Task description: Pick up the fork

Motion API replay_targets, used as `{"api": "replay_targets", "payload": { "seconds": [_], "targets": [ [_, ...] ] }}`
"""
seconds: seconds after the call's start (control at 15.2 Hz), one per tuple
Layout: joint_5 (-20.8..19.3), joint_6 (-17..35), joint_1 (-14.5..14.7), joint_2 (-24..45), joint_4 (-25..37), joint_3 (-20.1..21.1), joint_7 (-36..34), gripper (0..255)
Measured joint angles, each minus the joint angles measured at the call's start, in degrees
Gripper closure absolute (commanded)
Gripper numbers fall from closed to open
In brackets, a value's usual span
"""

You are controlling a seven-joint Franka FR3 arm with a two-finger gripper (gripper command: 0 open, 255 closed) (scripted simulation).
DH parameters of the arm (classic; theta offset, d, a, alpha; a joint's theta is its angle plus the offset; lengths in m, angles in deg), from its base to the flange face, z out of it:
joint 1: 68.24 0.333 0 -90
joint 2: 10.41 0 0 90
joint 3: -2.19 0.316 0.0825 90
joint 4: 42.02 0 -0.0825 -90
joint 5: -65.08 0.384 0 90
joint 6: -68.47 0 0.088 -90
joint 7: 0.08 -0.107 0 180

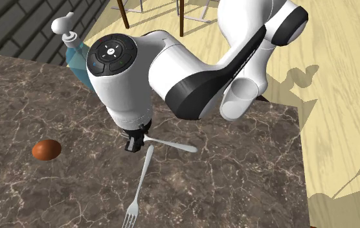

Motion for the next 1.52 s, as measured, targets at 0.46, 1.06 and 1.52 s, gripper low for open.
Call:
{"api": "replay_targets", "payload": {
  "seconds": [0.46, 1.06, 1.52],
  "targets": [
    [-0.01, 0.26, 0.03, 0.06, 0.02, 0.03, -0.04, 255],
    [-0.4, -6.34, 0.35, 2.49, 8.42, 0.37, -0.22, 255],
    [-1.18, -12.6, 0.74, 5.33, 17.42, 0.7, -0.5, 255]
  ]
}}
